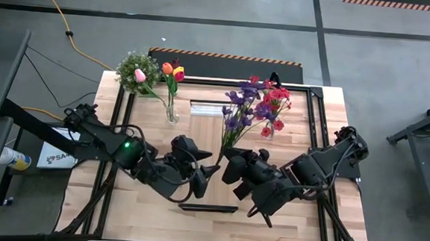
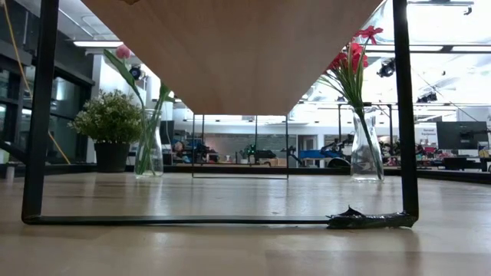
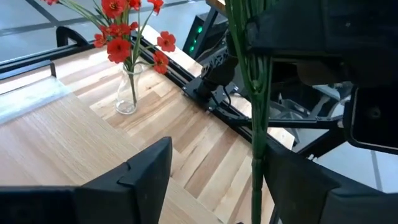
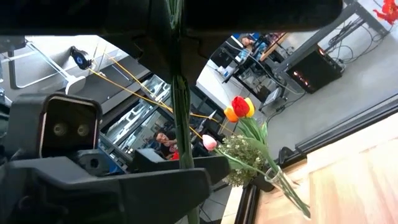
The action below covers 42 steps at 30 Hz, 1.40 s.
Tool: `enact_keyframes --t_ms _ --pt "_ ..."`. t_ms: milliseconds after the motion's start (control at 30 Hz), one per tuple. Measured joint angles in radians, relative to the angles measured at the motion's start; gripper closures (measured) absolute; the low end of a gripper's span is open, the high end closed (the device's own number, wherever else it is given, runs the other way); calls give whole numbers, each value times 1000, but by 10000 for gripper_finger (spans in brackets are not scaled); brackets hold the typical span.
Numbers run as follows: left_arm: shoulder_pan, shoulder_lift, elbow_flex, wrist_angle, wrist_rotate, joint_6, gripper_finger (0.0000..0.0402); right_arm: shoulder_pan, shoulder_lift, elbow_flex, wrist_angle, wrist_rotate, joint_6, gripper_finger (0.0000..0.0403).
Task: Pick and place flowers into a vace then onto a shelf
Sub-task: Put the purple flowers into the right transparent vase
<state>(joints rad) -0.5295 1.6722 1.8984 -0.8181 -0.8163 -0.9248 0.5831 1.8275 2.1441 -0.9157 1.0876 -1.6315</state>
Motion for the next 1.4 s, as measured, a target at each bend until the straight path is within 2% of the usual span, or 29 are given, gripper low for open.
enact_keyframes --t_ms 333,1100,1267,1400 --pt "70 0 0 3 124 32 155 -2 0 0 -5 3 15 403" --pt "84 0 0 0 111 34 209 -2 0 0 -40 3 59 403" --pt "85 0 0 8 110 32 254 -2 0 1 -42 3 58 403" --pt "85 0 0 14 116 38 327 -2 0 1 -45 2 58 403"
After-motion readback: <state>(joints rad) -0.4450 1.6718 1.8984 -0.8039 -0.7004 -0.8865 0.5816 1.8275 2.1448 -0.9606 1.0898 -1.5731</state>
